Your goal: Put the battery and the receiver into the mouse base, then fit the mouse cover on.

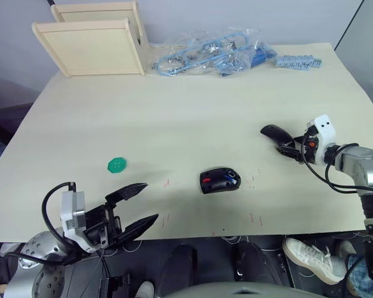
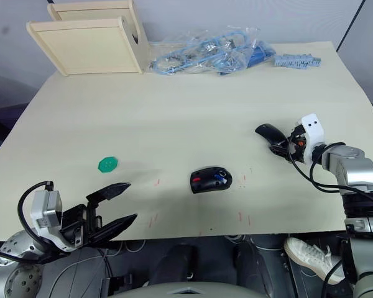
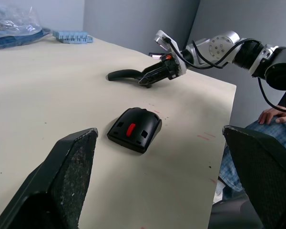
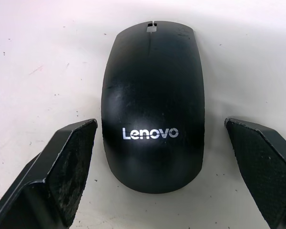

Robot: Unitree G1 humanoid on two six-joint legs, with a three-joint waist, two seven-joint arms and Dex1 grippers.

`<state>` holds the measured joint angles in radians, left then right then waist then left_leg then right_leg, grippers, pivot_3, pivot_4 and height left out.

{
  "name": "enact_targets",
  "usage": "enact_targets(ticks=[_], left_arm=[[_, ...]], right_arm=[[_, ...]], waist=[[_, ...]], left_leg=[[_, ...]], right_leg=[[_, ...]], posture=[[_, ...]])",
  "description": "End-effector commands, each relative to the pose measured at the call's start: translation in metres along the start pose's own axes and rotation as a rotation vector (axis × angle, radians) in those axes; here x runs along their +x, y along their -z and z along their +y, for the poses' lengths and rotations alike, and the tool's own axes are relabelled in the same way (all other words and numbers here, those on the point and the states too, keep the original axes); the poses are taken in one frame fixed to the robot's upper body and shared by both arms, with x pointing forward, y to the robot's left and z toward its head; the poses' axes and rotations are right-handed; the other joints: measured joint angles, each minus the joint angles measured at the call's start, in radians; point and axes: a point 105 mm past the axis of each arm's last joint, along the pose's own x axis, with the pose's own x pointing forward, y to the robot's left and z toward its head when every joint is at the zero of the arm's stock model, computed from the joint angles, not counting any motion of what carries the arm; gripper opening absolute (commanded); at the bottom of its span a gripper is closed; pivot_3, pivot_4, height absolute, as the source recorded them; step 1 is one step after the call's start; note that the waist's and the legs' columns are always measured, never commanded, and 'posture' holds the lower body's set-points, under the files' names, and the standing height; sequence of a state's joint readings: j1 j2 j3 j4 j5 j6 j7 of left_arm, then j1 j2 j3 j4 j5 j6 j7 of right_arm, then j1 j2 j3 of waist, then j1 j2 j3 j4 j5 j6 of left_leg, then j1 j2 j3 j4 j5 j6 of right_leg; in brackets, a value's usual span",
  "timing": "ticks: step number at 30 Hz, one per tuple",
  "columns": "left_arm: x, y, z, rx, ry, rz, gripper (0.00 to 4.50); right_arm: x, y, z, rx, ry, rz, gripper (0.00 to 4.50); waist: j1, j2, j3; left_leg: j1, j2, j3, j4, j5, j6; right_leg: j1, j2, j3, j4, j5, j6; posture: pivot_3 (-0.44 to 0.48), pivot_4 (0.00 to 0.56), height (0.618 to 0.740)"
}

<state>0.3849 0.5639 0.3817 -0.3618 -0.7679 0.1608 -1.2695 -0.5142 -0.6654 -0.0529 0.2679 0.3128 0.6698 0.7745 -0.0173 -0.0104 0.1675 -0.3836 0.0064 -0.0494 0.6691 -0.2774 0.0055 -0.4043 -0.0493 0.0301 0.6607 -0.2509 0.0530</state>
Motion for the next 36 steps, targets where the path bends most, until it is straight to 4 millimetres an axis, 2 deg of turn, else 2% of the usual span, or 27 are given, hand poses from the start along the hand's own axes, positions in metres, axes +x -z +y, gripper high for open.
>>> enact_targets(ticks=[1, 32, 33, 36], left_arm=[[0.002, -0.0028, -0.0034, 0.017, 0.018, 0.0, 4.5], [0.0038, 0.0008, -0.0029, 0.011, 0.006, 0.0, 4.5], [0.0038, 0.0009, -0.0028, 0.011, 0.006, 0.0, 4.5], [0.0037, 0.0013, -0.0029, 0.011, 0.005, 0.0, 4.5]], right_arm=[[-0.008, -0.0146, -0.0031, -0.027, 0.018, -0.053, 3.31], [-0.0076, -0.0141, -0.0011, -0.041, 0.015, -0.044, 3.31], [-0.0077, -0.0143, -0.0009, -0.041, 0.014, -0.044, 2.88], [-0.0084, -0.0151, -0.0002, -0.043, 0.01, -0.045, 2.78]], waist=[[0.0, 0.0, 0.0], [0.0, 0.0, 0.0], [0.0, 0.0, 0.0], [0.0, 0.0, 0.0]], left_leg=[[0.0, 0.0, 0.0, 0.0, 0.0, 0.0], [0.0, 0.0, 0.0, 0.0, 0.0, 0.0], [0.0, 0.0, 0.0, 0.0, 0.0, 0.0], [0.0, 0.0, 0.0, 0.0, 0.0, 0.0]], right_leg=[[0.0, 0.0, 0.0, 0.0, 0.0, 0.0], [0.0, 0.0, 0.0, 0.0, 0.0, 0.0], [0.0, 0.0, 0.0, 0.0, 0.0, 0.0], [0.0, 0.0, 0.0, 0.0, 0.0, 0.0]], posture=[[0.0, 0.15, 0.74], [0.0, 0.15, 0.74], [0.0, 0.15, 0.74], [0.0, 0.15, 0.74]])
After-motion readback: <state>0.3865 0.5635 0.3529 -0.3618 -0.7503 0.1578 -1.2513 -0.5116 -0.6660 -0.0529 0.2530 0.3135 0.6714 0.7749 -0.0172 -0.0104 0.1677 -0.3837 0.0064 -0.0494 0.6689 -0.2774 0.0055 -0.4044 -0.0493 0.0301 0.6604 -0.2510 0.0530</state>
